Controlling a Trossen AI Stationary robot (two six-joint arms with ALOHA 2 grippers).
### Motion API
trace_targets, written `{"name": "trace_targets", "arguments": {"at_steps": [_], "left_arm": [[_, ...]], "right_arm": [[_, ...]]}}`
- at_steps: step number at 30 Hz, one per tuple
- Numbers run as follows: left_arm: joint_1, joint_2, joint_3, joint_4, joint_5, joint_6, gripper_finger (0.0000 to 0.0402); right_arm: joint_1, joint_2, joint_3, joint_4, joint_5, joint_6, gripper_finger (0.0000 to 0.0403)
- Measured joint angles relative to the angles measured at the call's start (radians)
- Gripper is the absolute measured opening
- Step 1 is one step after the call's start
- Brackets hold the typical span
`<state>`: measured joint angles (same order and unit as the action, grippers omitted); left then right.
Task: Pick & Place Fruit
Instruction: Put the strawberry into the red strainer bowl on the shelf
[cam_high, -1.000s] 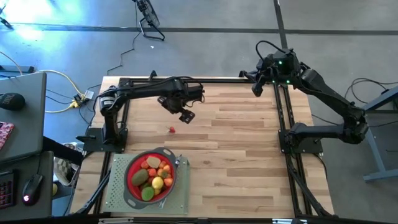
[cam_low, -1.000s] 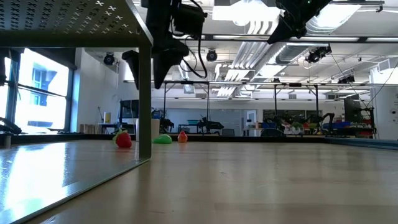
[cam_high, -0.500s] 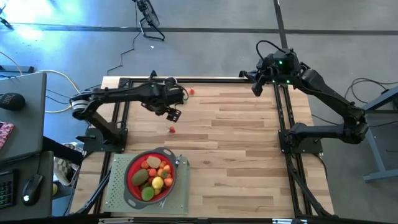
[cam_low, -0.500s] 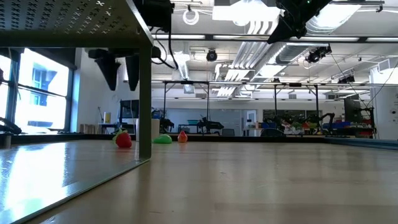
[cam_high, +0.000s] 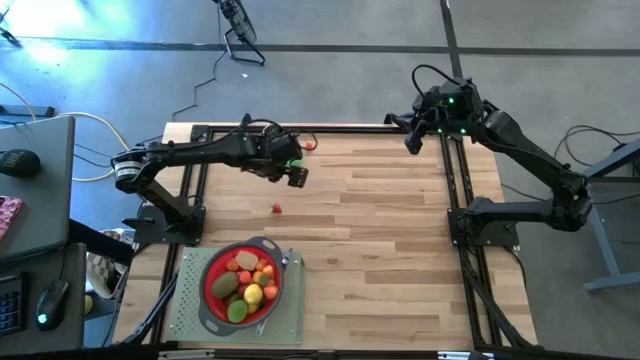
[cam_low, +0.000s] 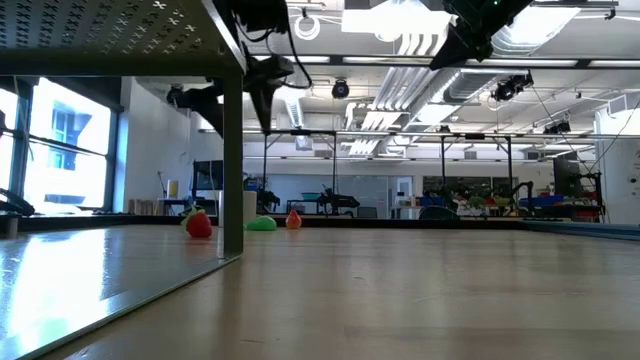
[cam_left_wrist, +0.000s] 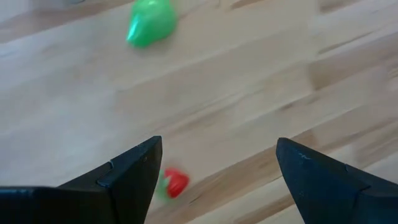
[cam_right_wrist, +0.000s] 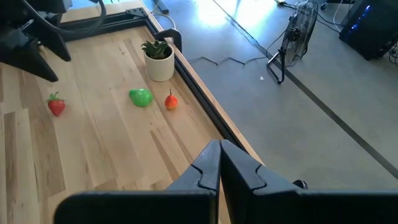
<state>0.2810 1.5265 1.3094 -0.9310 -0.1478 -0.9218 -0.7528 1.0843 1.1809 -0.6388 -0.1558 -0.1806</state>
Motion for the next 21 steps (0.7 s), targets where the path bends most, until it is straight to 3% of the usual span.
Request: {"name": "trace_targets", "arguments": {"at_steps": [8,21], "left_arm": [[0.0,0.0,0.0,0.108,0.02,-0.004,0.031],[0.0,0.008,0.0,0.063,0.045,-0.049,0.031]], "right_arm": [[0.0,0.0,0.0,-0.001,0.0,0.0,0.0003],[0.0,0.0,0.0,-0.001,0.0,0.0,0.0003]]}}
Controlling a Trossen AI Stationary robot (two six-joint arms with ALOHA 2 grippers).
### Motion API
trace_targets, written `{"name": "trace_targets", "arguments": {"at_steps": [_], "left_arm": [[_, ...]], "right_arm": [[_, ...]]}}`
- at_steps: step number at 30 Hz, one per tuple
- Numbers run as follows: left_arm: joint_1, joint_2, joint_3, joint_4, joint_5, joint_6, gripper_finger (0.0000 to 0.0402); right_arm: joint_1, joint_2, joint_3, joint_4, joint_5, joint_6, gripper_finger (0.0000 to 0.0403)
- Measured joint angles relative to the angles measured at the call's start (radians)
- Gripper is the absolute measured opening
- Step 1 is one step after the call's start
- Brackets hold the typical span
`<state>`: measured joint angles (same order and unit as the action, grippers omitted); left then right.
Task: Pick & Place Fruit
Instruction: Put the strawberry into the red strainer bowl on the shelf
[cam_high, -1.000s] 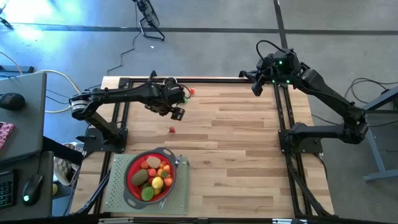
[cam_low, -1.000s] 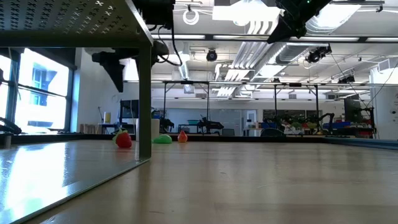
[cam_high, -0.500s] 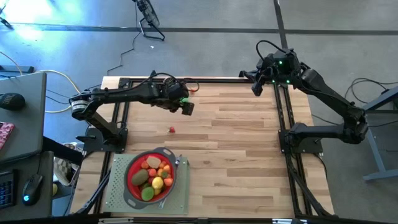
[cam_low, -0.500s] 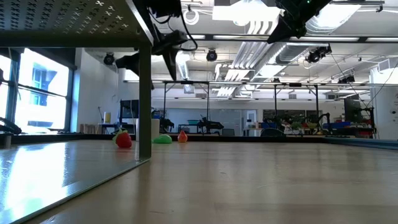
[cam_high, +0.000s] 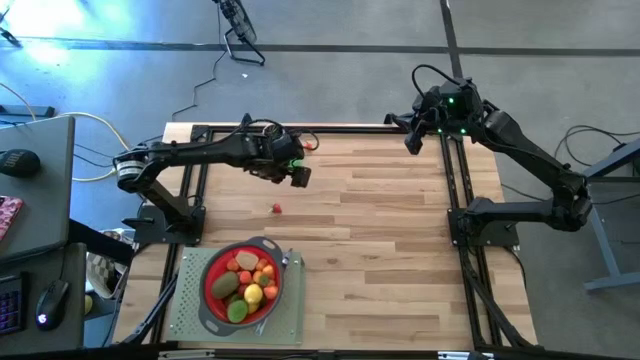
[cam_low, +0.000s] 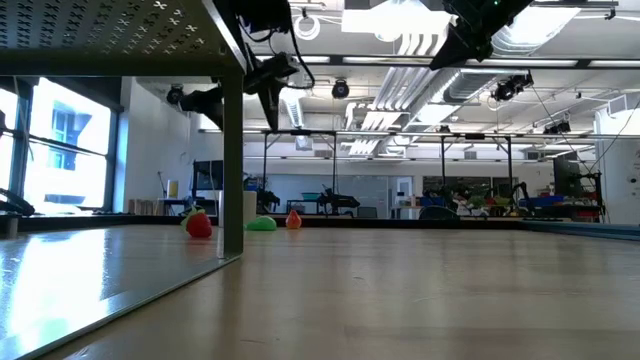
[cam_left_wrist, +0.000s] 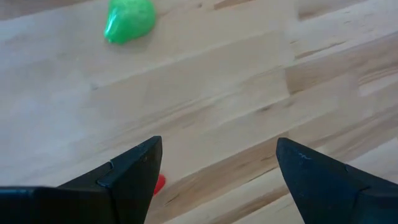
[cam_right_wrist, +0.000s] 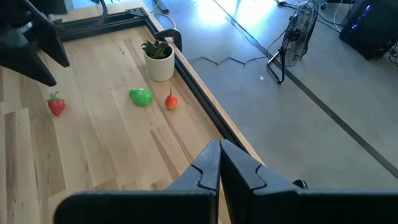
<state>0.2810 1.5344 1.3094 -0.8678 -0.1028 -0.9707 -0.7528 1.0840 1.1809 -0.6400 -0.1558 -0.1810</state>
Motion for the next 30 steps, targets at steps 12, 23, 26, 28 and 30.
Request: {"name": "trace_targets", "arguments": {"at_steps": [12,23,26,28,30], "left_arm": [[-0.009,0.13,0.0,-0.091,0.196,-0.192,0.031],[-0.064,0.154,-0.018,-0.217,0.225,-0.371,0.031],[-0.067,0.154,-0.067,-0.147,0.222,-0.378,0.031],[-0.067,0.154,-0.108,-0.093,0.216,-0.404,0.031],[-0.066,0.155,-0.142,-0.048,0.197,-0.434,0.031]], "right_arm": [[0.0,0.0,0.0,-0.013,-0.002,0.0,0.0003],[0.0,0.0,0.0,-0.035,-0.003,-0.006,0.0003],[0.0,0.0,0.0,-0.035,-0.003,-0.007,0.0003],[0.0,0.0,0.0,-0.035,-0.003,-0.007,0.0003],[0.0,0.0,0.0,-0.035,-0.003,-0.007,0.0003]]}}
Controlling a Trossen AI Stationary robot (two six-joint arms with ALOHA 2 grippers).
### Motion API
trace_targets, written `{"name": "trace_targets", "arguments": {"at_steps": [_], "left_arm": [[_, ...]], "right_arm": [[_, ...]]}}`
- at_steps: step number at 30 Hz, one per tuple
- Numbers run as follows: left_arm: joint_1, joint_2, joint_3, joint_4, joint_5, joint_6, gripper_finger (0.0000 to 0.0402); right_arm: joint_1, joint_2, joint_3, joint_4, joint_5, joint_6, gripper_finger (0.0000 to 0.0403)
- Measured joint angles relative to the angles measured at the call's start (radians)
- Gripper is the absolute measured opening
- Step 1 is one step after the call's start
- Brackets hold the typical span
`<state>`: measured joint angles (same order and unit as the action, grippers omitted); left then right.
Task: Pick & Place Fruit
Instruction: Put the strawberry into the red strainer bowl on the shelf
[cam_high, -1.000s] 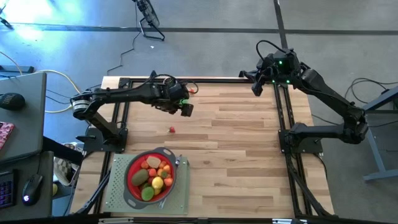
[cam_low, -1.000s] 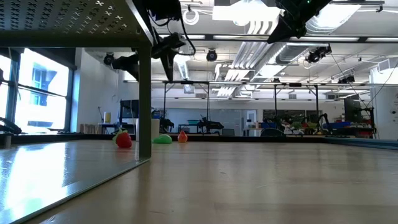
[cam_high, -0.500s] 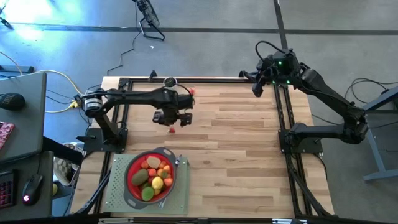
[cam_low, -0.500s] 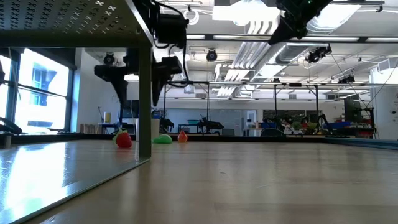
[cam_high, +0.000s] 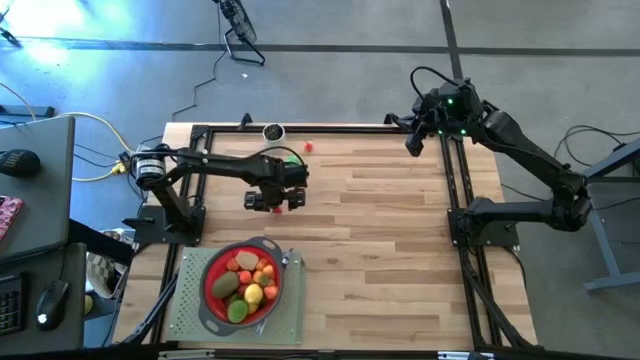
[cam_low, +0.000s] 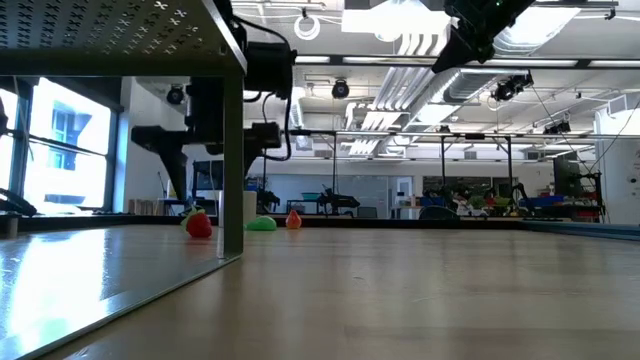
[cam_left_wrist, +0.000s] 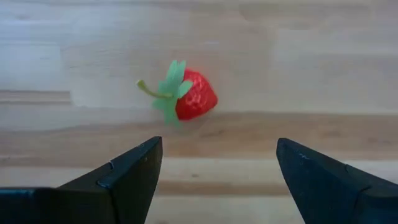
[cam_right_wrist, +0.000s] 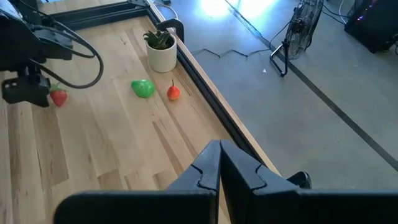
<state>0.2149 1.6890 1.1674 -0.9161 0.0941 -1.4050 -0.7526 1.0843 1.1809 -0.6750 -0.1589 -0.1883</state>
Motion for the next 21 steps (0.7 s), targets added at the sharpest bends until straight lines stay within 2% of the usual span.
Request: {"name": "trace_targets", "arguments": {"at_steps": [8,17,21], "left_arm": [[0.0,0.0,-0.083,0.06,-0.024,-0.065,0.031],[0.0,0.0,-0.13,0.147,-0.127,-0.091,0.031],[0.001,0.0,-0.147,0.164,-0.131,-0.099,0.031]], "right_arm": [[0.0,0.0,0.0,-0.002,0.0,-0.001,0.0003],[0.0,0.0,0.0,-0.002,0.0,-0.001,0.0003],[0.0,0.0,0.0,-0.003,0.0,-0.001,0.0003]]}}
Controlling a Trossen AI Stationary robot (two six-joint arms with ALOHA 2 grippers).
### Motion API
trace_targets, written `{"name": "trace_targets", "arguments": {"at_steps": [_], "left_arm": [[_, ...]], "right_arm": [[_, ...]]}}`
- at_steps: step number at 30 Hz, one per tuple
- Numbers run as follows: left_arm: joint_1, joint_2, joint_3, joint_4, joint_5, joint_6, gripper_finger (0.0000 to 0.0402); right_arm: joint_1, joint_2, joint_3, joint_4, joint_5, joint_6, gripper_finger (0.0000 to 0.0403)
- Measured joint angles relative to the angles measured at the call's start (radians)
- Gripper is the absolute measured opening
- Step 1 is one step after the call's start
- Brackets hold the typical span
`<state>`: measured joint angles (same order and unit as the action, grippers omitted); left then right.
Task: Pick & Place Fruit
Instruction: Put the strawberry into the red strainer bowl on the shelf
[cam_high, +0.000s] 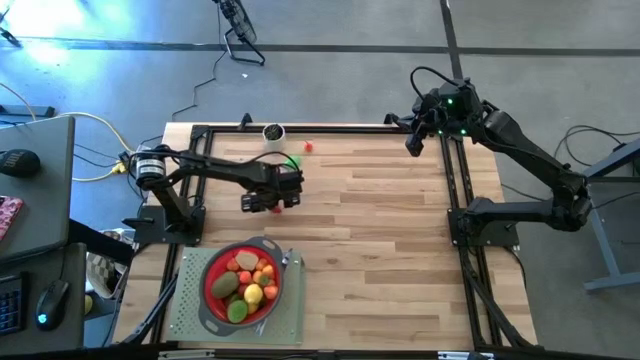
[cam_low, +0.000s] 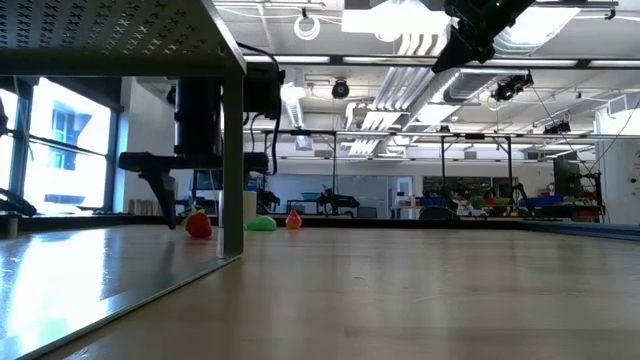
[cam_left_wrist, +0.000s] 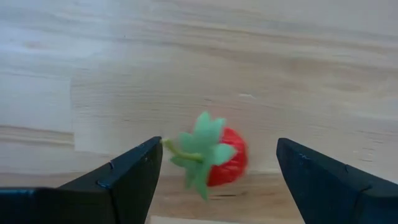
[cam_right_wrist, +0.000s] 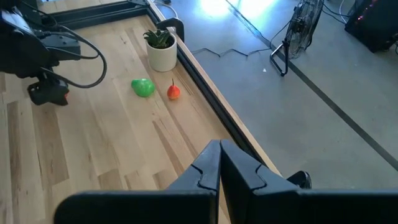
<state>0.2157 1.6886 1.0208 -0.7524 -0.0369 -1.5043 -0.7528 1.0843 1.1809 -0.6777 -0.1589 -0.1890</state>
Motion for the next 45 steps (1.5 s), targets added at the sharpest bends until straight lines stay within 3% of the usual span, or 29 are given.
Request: {"name": "trace_targets", "arguments": {"at_steps": [18,31,45], "left_arm": [[0.0,-0.001,-0.051,0.036,-0.004,-0.045,0.0305],[0.0,-0.001,-0.051,0.04,-0.005,-0.044,0.0216],[0.0,-0.001,-0.051,0.046,-0.005,-0.019,0.0159]], "right_arm": [[0.0,0.0,0.0,0.0,0.003,0.0,0.0003],[0.0,0.0,0.0,0.0,0.003,0.0,0.0003],[0.0,0.0,0.0,0.0,0.003,0.0,0.0003]]}}
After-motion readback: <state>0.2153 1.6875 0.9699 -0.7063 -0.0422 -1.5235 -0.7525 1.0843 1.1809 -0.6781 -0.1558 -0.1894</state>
